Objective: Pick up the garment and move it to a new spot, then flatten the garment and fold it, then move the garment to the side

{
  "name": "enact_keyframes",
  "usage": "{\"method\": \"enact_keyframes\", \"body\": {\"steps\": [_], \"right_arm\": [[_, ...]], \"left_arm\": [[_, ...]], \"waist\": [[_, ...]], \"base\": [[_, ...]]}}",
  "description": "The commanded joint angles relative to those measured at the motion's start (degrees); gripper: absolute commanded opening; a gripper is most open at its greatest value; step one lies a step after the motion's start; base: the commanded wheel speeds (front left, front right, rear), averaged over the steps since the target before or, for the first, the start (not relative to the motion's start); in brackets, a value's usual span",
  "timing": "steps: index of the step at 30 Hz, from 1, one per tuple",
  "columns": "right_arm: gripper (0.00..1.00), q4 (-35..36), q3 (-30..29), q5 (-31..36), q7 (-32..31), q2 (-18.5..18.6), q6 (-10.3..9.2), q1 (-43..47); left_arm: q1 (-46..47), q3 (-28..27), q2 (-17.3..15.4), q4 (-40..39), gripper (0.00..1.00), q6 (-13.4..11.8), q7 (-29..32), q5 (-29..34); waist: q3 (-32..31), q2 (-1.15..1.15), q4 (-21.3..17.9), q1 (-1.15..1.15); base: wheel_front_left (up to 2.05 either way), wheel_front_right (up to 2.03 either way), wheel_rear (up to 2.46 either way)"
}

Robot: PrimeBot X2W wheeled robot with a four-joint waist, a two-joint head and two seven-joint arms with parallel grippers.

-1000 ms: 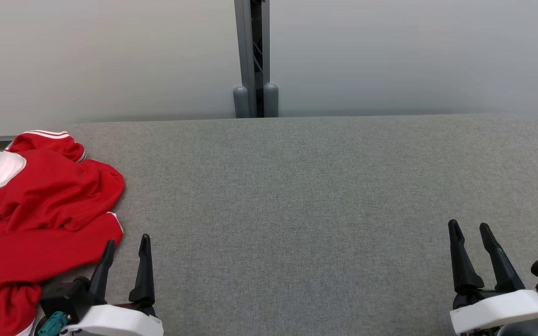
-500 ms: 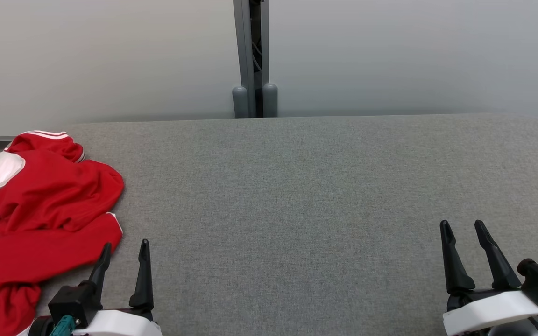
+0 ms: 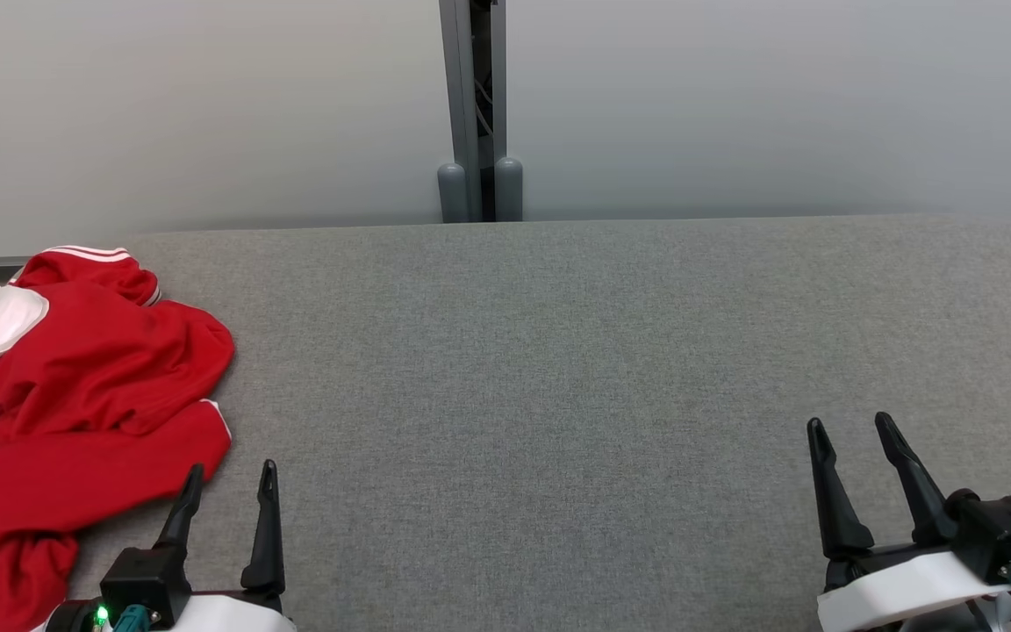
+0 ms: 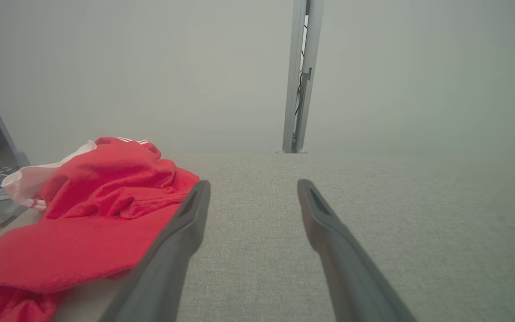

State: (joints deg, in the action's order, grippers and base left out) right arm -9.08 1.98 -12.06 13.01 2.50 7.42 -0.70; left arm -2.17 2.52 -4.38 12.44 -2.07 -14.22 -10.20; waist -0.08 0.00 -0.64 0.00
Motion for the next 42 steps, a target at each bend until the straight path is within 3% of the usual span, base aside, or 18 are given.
{"method": "enact_keyframes", "body": {"steps": [1, 13, 42], "right_arm": [[1.0, -0.1, 0.2, 1.3, 0.7, 0.6, 0.11, -0.8], [1.0, -1.1, 1.3, 5.2, 2.5, 0.6, 0.12, -0.8], [1.0, -1.7, 0.8, 4.2, 2.3, 0.6, 0.12, -0.5]], "left_arm": [[-0.6, -0.5, -0.2, -0.4, 1.0, -0.3, -0.4, 1.2], [-2.0, -1.0, 0.0, -1.0, 1.0, -1.1, -1.0, 4.9], [-1.7, 0.1, -0.7, -0.2, 1.0, -1.8, -0.8, 2.9]], "waist": [[0.0, 0.0, 0.0, 0.0], [-0.5, 0.0, -0.2, 0.0], [-1.1, 0.0, 0.2, 0.0]], "base": [[0.0, 0.0, 0.0], [0.0, 0.0, 0.0], [0.0, 0.0, 0.0]]}}
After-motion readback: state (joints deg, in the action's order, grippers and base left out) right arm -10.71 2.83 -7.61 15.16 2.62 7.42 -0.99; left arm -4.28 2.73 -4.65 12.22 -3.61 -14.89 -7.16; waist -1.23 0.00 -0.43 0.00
